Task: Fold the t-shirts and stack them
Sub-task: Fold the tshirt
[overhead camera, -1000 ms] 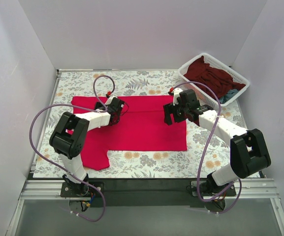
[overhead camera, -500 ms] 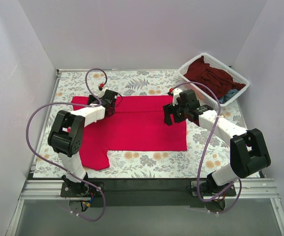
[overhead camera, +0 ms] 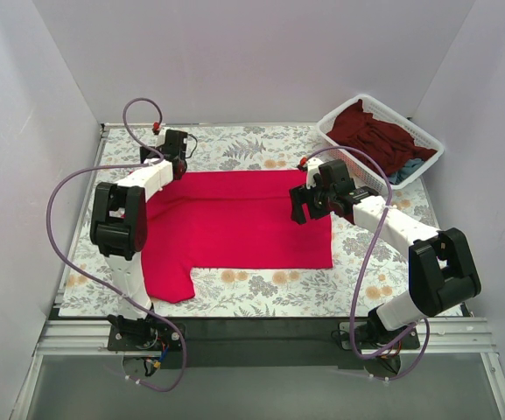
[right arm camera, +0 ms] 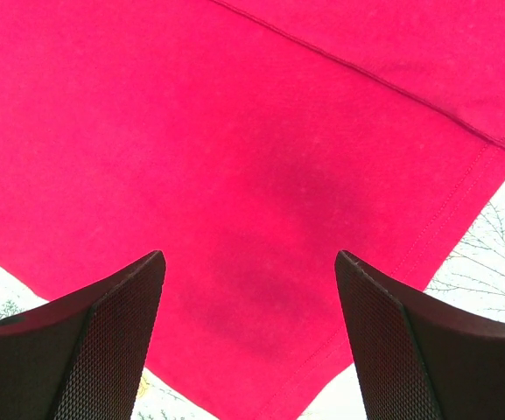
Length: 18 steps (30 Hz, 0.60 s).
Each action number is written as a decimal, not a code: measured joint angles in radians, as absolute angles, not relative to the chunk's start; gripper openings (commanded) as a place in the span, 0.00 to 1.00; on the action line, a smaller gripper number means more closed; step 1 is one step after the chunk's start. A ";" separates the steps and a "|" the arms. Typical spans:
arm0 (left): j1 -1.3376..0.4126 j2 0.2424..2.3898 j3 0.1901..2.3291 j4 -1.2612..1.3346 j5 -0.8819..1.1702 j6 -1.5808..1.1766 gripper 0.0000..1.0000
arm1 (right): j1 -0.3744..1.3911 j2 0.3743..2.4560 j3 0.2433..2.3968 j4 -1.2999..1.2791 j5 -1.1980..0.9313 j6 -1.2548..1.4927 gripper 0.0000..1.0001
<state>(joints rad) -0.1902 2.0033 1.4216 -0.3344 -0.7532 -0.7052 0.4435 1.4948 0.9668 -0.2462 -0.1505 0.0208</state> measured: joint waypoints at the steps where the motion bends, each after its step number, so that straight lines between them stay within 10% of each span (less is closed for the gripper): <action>1: -0.189 2.001 1.434 -0.364 -0.723 -0.752 0.70 | 0.443 1.495 0.967 -0.247 -0.154 0.021 0.85; 18: -0.042 1.728 1.184 -0.432 -0.273 -1.293 0.36 | 0.444 1.508 0.967 -0.262 -0.216 0.018 0.83</action>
<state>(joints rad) -0.0422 1.7275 1.1839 -0.4320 -0.2729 -1.2926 0.4438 1.5082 0.9668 -0.2619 -0.2161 0.0181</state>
